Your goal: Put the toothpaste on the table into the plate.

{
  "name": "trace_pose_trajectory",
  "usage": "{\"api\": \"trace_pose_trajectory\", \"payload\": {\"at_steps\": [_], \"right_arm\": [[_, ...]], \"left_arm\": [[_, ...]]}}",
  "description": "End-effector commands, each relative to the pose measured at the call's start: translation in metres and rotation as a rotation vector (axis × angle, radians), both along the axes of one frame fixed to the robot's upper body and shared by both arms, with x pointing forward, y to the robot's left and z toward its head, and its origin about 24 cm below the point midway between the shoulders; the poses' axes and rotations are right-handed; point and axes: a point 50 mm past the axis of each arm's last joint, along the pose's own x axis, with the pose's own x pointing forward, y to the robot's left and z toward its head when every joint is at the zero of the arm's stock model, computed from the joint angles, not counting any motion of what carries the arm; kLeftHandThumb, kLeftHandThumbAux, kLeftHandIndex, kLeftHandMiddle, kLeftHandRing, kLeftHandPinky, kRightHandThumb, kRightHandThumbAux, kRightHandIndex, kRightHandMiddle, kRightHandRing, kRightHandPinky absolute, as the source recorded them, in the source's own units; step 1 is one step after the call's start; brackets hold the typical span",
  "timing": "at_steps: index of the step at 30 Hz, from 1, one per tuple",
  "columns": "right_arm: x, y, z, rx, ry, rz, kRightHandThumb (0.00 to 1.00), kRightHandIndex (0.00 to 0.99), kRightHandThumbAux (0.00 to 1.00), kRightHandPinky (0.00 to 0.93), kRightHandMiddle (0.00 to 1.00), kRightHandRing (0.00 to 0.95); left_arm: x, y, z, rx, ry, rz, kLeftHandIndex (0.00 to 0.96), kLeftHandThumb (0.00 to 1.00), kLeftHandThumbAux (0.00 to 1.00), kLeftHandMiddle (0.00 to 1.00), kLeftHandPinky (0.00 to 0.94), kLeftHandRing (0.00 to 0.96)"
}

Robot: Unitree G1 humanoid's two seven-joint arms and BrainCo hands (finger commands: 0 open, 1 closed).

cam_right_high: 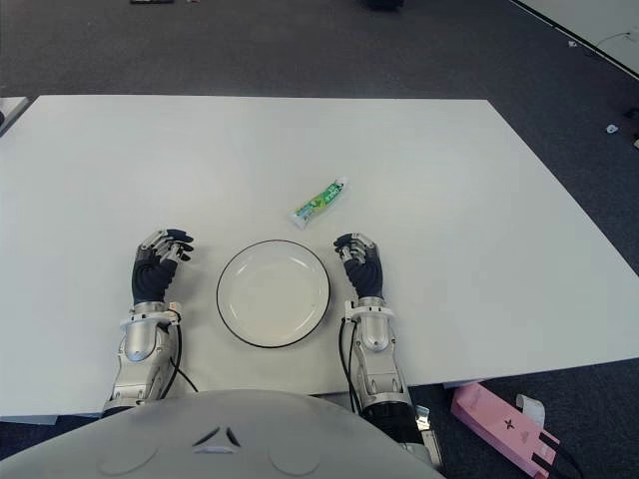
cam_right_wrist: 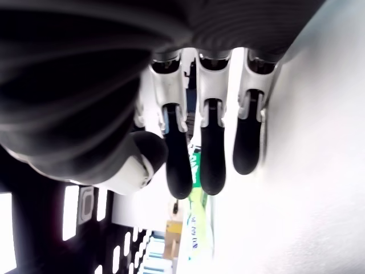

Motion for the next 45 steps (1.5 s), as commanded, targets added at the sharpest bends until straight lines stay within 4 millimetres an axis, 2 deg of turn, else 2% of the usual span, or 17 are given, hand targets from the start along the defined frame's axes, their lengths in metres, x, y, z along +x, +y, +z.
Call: {"api": "trace_pose_trajectory", "payload": {"at_steps": [1,10,16,21,30,34,42,45], "right_arm": [[0.002,-0.003,0.002,-0.024,-0.022,-0.009,0.712,0.43,0.73,0.469,0.473,0.47],[0.011,-0.013,0.008,-0.094,-0.063,-0.009,0.709,0.431,0.729,0.484,0.475,0.484],[0.025,-0.024,0.021,-0.168,-0.137,0.002,0.704,0.431,0.73,0.495,0.482,0.491],[0.033,-0.032,0.027,-0.212,-0.144,0.016,0.697,0.429,0.732,0.461,0.486,0.486],[0.058,-0.045,0.058,-0.346,-0.225,0.083,0.698,0.426,0.732,0.397,0.463,0.443],[0.071,-0.048,0.066,-0.434,-0.243,0.125,0.7,0.426,0.73,0.405,0.458,0.437],[0.094,-0.045,0.063,-0.576,-0.229,0.225,0.702,0.424,0.729,0.508,0.474,0.48],[0.101,-0.044,0.062,-0.611,-0.225,0.264,0.702,0.422,0.73,0.591,0.52,0.549]], "left_arm": [[-0.013,-0.001,-0.019,-0.014,0.123,0.008,0.431,0.701,0.724,0.489,0.535,0.522],[-0.013,-0.002,-0.019,-0.016,0.117,0.003,0.432,0.702,0.724,0.495,0.559,0.531],[-0.012,-0.002,-0.018,-0.009,0.119,0.003,0.432,0.701,0.724,0.501,0.549,0.533],[-0.012,-0.003,-0.018,-0.012,0.116,0.004,0.432,0.701,0.724,0.5,0.539,0.527],[-0.011,-0.003,-0.018,-0.018,0.114,0.01,0.431,0.701,0.724,0.495,0.538,0.52],[-0.011,-0.003,-0.018,-0.022,0.116,0.01,0.431,0.701,0.724,0.499,0.533,0.519],[-0.01,-0.003,-0.018,-0.008,0.114,0.01,0.431,0.701,0.724,0.495,0.548,0.521],[-0.01,-0.003,-0.018,-0.005,0.11,0.008,0.431,0.7,0.724,0.496,0.56,0.528]]}}
